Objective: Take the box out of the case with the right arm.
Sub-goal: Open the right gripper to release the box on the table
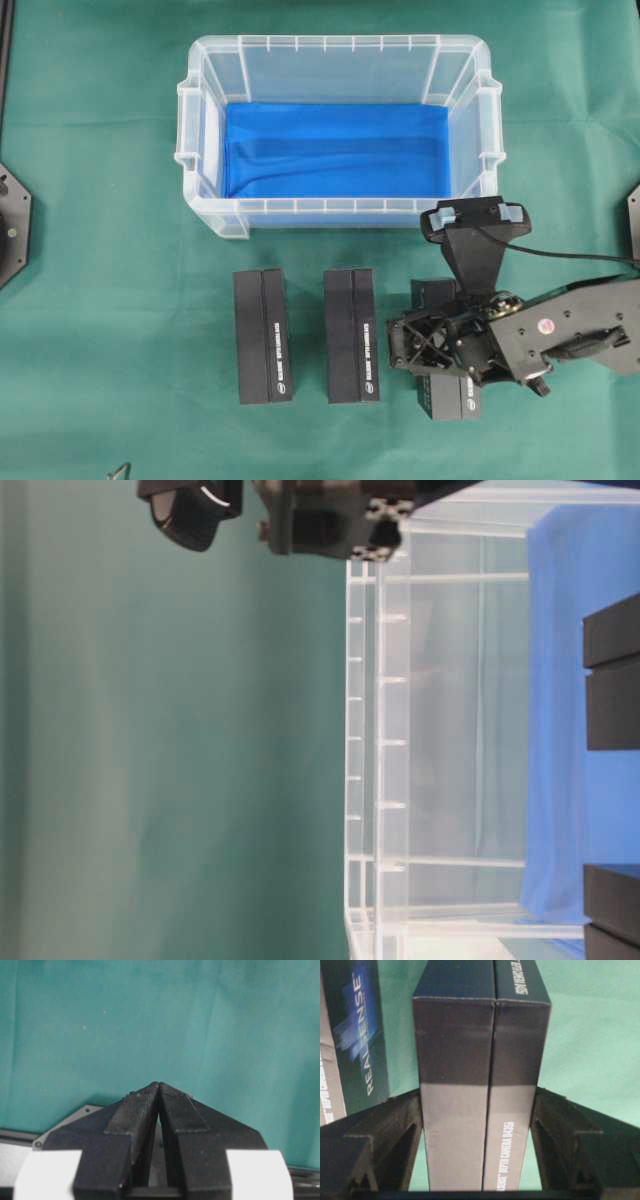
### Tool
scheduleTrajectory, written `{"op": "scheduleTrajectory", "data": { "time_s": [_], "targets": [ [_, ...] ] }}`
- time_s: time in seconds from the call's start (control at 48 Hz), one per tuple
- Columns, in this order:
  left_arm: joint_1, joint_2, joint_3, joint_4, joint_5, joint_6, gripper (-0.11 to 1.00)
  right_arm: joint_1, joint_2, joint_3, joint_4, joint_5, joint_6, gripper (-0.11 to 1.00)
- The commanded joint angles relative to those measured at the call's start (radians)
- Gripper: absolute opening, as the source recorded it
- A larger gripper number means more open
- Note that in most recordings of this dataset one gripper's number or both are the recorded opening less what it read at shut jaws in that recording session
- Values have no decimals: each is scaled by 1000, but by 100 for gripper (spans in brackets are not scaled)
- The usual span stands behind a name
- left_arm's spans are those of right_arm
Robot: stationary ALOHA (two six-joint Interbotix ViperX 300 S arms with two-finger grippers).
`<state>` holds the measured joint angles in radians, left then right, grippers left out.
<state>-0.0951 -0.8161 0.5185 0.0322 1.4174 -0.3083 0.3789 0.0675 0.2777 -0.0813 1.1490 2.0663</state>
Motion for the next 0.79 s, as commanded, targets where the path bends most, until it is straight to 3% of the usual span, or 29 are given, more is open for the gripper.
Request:
{"op": "scheduleTrajectory", "data": {
  "time_s": [0.0, 0.479, 0.604, 0.771],
  "targets": [
    [2, 5, -18, 3, -3, 0, 2, 0, -20, -11, 5, -3, 2, 65],
    [3, 3, -18, 2, -3, 0, 2, -2, -26, -14, 6, -3, 3, 66],
    [2, 5, -18, 3, -3, 0, 2, -3, -26, -14, 6, -3, 2, 90],
    [3, 5, -18, 2, -3, 2, 2, -3, -26, -15, 6, -3, 2, 88]
  ]
}}
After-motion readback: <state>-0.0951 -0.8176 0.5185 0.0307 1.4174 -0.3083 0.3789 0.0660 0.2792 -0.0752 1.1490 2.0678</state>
